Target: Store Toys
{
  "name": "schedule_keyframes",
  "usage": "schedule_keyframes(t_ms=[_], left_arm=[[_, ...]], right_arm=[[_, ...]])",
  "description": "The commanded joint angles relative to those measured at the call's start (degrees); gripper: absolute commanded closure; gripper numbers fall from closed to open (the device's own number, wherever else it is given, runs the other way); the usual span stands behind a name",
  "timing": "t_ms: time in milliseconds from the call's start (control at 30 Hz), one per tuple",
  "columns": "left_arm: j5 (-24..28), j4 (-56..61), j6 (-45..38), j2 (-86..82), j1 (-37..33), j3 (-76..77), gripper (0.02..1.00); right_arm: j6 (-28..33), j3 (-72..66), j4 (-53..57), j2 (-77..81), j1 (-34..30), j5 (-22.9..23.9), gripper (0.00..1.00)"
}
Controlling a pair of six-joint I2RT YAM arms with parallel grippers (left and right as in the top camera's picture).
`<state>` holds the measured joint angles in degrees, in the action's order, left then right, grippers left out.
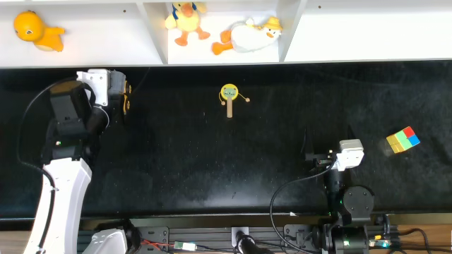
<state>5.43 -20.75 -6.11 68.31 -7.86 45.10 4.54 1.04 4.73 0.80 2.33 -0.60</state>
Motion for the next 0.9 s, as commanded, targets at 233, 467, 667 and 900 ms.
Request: schedule_keyframes(t_ms=[233, 467, 667, 900], left_arm=[[2.5, 1.1, 0.6, 8.9, 0.3, 12.2, 0.792], [4.2, 1.1, 0.6, 17.8, 0.5, 21.2, 0.792], [5.0, 3.0, 1.7, 24.5, 0.7, 26.5, 0.792], [5.7, 7.6, 3.3, 29.9, 0.9, 28.3, 0.785]], right_arm=[[-0.1, -0.8, -0.3, -0.5, 0.0, 0.4, 0.005], [-0.1, -0.8, -0.3, -0.5, 0.0, 0.4, 0.007], [-0.1, -0.8, -0.3, -0.5, 0.0, 0.4, 0.007], [-0.1, -0.8, -0.3, -0.5, 0.0, 0.4, 0.005]])
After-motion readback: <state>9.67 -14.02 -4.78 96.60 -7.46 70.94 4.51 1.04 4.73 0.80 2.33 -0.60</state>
